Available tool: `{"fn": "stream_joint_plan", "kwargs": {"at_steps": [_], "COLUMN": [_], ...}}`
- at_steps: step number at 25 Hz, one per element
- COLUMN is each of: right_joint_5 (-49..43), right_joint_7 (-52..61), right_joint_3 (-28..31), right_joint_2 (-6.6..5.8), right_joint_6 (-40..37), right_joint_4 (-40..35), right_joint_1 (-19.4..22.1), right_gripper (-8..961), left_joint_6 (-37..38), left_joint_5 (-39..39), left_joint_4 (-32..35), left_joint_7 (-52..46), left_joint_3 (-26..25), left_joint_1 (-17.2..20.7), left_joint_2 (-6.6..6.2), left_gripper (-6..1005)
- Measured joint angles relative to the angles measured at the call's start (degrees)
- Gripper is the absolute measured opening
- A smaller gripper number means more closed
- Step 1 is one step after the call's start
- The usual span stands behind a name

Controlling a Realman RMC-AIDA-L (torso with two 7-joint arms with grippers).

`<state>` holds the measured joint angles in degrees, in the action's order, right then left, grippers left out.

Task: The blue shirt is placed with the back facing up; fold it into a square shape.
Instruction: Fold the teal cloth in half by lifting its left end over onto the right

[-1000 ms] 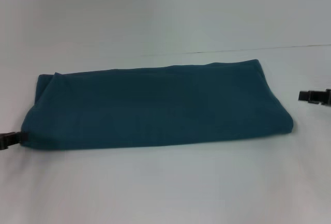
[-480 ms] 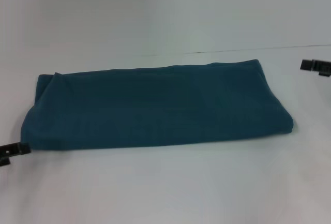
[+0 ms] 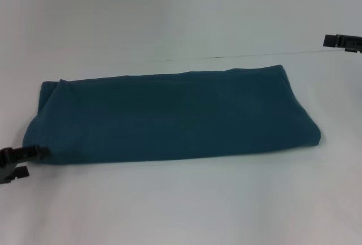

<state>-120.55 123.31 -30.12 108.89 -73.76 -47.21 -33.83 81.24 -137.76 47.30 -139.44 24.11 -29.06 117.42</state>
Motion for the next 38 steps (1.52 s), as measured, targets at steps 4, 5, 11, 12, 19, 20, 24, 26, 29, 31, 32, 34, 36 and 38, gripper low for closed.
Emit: {"fn": "stream_joint_plan", "kwargs": {"at_steps": [4, 5, 11, 12, 19, 20, 24, 26, 29, 31, 32, 34, 36, 38], "right_joint_5": [0.17, 0.18, 0.21, 0.22, 0.42, 0.42, 0.42, 0.43, 0.38, 0.38, 0.39, 0.4, 0.4, 0.41], "right_joint_7": [0.0, 0.0, 0.06, 0.1, 0.31, 0.32, 0.34, 0.35, 0.35, 0.35, 0.35, 0.35, 0.35, 0.35], "right_joint_3": [-0.04, -0.04, 0.33, 0.35, 0.47, 0.47, 0.5, 0.51, 0.51, 0.51, 0.51, 0.51, 0.51, 0.51], "right_joint_2": [0.0, -0.01, -0.01, -0.01, -0.01, 0.0, 0.0, -0.01, 0.0, -0.01, 0.0, 0.0, -0.01, 0.01], "right_joint_6": [-0.1, -0.1, -0.32, -0.33, -0.37, -0.38, -0.36, -0.3, -0.24, -0.21, -0.2, -0.13, -0.08, -0.03], "right_joint_4": [-0.51, -0.53, -0.78, -0.91, -1.18, -1.2, -1.21, -1.22, -1.22, -1.22, -1.22, -1.22, -1.22, -1.21], "right_joint_1": [-0.18, -0.21, -0.07, -0.03, -0.05, -0.08, -0.19, -0.2, -0.2, -0.17, -0.13, -0.06, 0.01, 0.06], "right_gripper": [907, 907, 907, 906, 906, 906, 906, 906, 906, 906, 905, 905, 905, 905], "left_joint_6": [-1.66, -2.07, -4.85, -5.2, -7.64, -8.04, -9.35, -9.8, -10.66, -11.02, -11.15, -11.4, -11.77, -12.31], "left_joint_5": [-0.63, -0.94, -2.25, -2.48, -3.21, -3.22, -3.22, -3.22, -3.22, -3.24, -3.27, -3.35, -3.36, -3.37], "left_joint_4": [-0.32, -0.41, -1.58, -1.63, -4.07, -4.34, -5.04, -5.58, -6.65, -7.33, -7.51, -7.75, -7.89, -8.18], "left_joint_7": [-1.93, -2.25, -3.54, -3.69, -3.84, -3.81, -4.0, -4.05, -3.93, -3.82, -3.81, -3.81, -3.81, -3.81], "left_joint_3": [0.67, 0.76, 1.26, 1.35, 1.66, 1.83, 2.83, 2.95, 2.96, 2.97, 2.97, 2.97, 2.99, 3.07], "left_joint_1": [-0.93, -1.06, -1.82, -1.88, -3.14, -3.32, -4.04, -4.47, -5.25, -5.77, -5.93, -6.18, -6.36, -6.56], "left_joint_2": [-0.23, -0.29, -0.68, -0.68, -0.8, -0.8, -0.8, -0.8, -0.96, -1.09, -1.16, -1.26, -1.29, -1.31], "left_gripper": [895, 895, 895, 895, 896, 896, 896, 896, 896, 896, 896, 896, 896, 896]}}
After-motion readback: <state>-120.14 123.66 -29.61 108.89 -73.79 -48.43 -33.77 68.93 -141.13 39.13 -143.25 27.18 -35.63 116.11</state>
